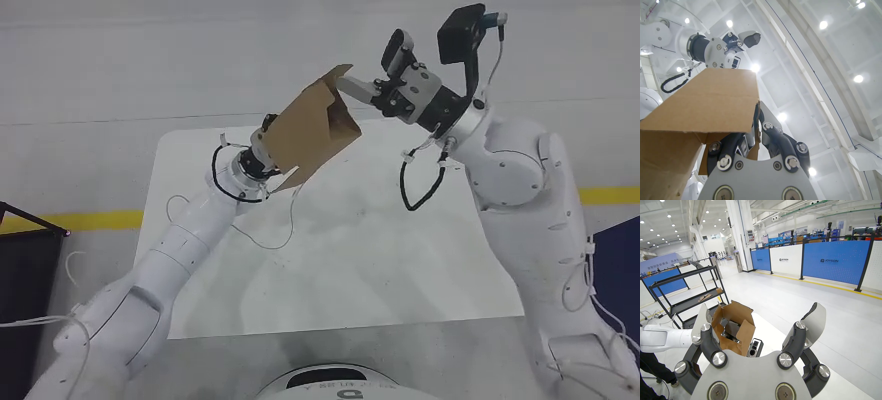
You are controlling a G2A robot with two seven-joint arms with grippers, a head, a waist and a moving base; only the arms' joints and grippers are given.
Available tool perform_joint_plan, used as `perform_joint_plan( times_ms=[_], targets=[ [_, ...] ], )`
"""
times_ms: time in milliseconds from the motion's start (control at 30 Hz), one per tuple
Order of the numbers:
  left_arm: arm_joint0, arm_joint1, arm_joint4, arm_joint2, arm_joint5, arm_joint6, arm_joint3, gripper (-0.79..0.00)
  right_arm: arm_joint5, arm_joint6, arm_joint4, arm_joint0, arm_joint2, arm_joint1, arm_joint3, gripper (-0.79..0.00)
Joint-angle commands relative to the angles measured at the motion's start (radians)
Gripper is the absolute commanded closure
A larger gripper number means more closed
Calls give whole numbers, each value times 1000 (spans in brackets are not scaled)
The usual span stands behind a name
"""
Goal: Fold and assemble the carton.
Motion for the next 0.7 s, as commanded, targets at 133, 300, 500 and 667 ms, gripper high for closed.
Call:
perform_joint_plan(
  times_ms=[133,300,500,667],
  targets=[
    [-12,3,-9,27,-12,-12,12,0,29,24,-23,29,-35,-5,23,-785],
    [-18,7,-17,44,-21,-21,18,0,81,74,-70,41,-66,-7,37,-785],
    [-27,12,-28,58,-27,-27,18,0,92,53,-65,30,-53,-7,32,-785],
    [-33,16,-32,66,-32,-32,30,0,53,-18,-38,-32,10,0,-56,-785]
  ],
)
